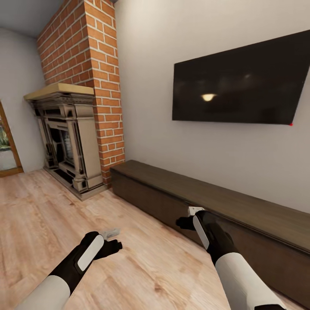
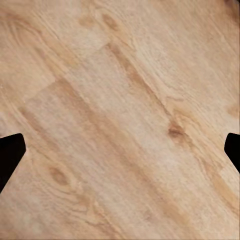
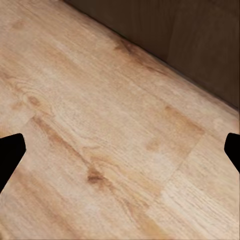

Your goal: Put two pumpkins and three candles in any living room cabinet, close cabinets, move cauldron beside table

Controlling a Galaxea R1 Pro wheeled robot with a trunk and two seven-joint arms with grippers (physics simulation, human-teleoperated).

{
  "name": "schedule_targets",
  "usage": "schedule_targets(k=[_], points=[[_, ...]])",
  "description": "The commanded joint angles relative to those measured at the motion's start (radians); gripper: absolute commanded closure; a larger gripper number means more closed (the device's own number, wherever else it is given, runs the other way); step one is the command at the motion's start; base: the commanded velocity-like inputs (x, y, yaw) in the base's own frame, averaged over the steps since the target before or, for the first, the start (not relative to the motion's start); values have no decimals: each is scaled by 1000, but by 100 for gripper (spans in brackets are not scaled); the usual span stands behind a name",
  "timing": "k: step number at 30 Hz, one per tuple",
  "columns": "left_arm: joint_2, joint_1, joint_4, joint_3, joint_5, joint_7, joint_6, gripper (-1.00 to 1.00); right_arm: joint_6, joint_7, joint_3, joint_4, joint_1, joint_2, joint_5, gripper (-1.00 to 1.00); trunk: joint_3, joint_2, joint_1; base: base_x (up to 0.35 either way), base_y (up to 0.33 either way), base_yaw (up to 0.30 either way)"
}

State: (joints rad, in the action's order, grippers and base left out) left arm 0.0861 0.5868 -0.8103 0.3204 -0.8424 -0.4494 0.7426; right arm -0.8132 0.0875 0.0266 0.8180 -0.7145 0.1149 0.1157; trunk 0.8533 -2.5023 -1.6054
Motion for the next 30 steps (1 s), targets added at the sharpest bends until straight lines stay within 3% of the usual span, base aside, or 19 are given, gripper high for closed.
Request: schedule_targets(k=[1,30], points=[[1,1,-1,5,-10,-9,0,-100,-4,9,1,1,-1,0,11,-100,1,-1,0,141,273,19],[1,1,2,3,-12,-11,-3,-100,-1,8,5,-3,0,0,5,-100,2,-1,0,154,271,265]])
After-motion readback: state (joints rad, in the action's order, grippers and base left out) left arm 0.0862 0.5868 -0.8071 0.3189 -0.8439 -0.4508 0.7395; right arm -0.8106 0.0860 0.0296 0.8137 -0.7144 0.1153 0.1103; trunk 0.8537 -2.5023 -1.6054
